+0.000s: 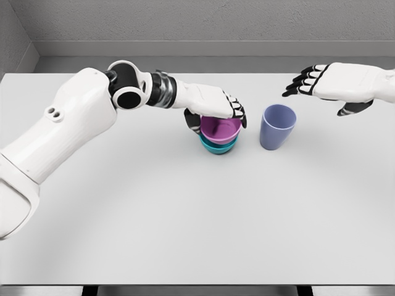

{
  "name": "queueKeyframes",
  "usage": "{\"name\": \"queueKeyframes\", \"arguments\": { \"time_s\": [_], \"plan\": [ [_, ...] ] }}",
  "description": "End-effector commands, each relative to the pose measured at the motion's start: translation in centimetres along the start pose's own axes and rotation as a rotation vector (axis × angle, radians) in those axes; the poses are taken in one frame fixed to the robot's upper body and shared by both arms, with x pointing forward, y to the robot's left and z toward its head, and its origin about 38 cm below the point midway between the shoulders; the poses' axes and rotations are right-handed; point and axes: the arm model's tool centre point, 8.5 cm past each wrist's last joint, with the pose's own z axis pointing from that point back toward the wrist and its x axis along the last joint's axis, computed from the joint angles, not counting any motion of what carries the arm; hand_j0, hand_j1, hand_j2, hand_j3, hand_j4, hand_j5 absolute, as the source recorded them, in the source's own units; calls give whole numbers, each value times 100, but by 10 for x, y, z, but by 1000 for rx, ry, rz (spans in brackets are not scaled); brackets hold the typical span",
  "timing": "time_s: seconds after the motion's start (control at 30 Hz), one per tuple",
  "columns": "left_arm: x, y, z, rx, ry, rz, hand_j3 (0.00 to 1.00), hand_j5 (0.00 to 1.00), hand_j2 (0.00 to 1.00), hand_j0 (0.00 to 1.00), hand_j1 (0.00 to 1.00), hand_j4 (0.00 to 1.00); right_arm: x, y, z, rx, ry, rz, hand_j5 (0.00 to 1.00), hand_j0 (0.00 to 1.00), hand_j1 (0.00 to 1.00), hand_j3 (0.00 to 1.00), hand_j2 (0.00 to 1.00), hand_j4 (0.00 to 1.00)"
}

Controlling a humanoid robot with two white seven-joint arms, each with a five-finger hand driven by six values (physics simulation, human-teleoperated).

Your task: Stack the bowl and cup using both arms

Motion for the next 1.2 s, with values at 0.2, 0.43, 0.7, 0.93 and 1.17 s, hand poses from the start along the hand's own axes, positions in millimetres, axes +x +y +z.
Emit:
{"name": "queueKeyframes", "arguments": {
  "time_s": [0.2,0.43,0.7,0.93,1.17],
  "plan": [
    [-4,-4,-1,-20,20,-3,61,61,61,61,61,61,0,0,1,-3,2,-4,100,100,100,100,100,100],
    [0,-1,-6,-21,14,-16,61,61,61,61,61,61,0,0,0,-3,0,-4,100,100,100,100,100,100],
    [-1,-2,-11,-39,25,-30,61,61,61,61,61,61,0,0,0,-3,0,-4,100,100,100,100,100,100],
    [-1,-2,-11,-38,24,-28,80,80,80,80,80,80,0,0,0,-2,-1,-5,100,100,100,100,100,100],
    [1,-1,-13,-34,17,-27,97,97,97,97,97,97,-1,0,1,-1,2,-5,100,100,100,100,100,100]
  ]
}}
